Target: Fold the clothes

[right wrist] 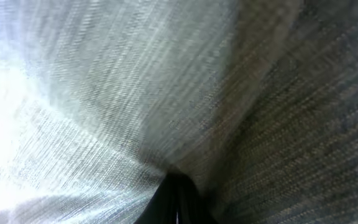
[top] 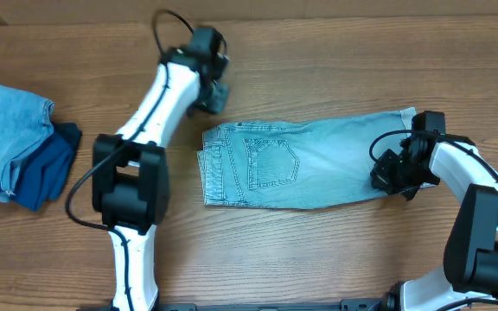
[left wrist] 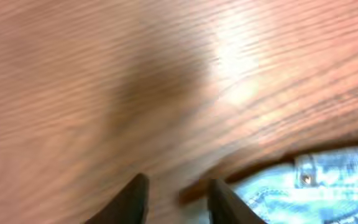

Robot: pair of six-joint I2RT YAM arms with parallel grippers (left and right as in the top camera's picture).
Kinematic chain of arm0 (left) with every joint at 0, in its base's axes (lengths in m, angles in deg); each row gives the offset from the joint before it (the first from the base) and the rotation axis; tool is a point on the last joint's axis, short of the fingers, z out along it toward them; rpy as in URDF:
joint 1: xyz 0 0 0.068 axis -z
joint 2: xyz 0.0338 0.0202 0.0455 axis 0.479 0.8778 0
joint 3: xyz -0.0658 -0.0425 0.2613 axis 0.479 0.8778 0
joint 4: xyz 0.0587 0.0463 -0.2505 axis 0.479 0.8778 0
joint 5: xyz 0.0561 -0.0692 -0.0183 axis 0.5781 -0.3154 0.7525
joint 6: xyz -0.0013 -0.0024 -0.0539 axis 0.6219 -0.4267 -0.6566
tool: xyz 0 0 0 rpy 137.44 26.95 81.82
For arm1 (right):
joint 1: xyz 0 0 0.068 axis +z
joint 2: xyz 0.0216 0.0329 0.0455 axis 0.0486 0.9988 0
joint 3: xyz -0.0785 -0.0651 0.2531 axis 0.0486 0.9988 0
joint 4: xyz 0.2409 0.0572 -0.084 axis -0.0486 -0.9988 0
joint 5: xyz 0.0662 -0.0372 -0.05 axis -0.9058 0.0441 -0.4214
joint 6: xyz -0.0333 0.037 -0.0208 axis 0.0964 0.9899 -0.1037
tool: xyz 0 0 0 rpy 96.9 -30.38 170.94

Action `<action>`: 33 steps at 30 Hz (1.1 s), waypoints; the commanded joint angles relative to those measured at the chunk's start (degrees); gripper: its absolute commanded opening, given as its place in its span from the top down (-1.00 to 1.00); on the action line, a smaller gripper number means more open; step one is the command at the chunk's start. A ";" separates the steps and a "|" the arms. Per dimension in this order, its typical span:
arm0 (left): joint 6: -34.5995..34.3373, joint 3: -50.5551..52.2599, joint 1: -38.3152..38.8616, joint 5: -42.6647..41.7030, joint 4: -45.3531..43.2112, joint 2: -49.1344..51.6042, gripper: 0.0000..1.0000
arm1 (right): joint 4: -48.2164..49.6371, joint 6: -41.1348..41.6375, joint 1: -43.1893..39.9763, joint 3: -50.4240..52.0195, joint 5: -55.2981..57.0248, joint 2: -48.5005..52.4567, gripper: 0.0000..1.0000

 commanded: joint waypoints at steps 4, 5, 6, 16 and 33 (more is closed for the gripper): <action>-4.07 -15.74 -0.63 5.53 9.20 -17.70 0.03 | -1.03 -9.92 -0.57 -7.37 -8.24 -13.16 0.46; -5.68 -15.78 -0.63 5.84 10.84 -20.63 0.03 | -1.07 -12.79 -0.57 -8.68 -10.54 -14.67 0.24; -6.82 -15.78 -0.63 5.90 12.98 -22.56 0.04 | -1.07 -13.29 -0.57 -9.46 -10.84 -15.47 0.06; -11.02 -10.62 -1.62 7.65 31.98 -26.99 0.01 | -2.49 -12.52 -0.68 -11.52 -10.82 -16.55 -0.47; -22.03 41.38 -5.90 -21.07 -4.42 -26.56 -0.46 | -8.17 -10.71 -3.78 -11.50 -11.06 -16.48 -0.68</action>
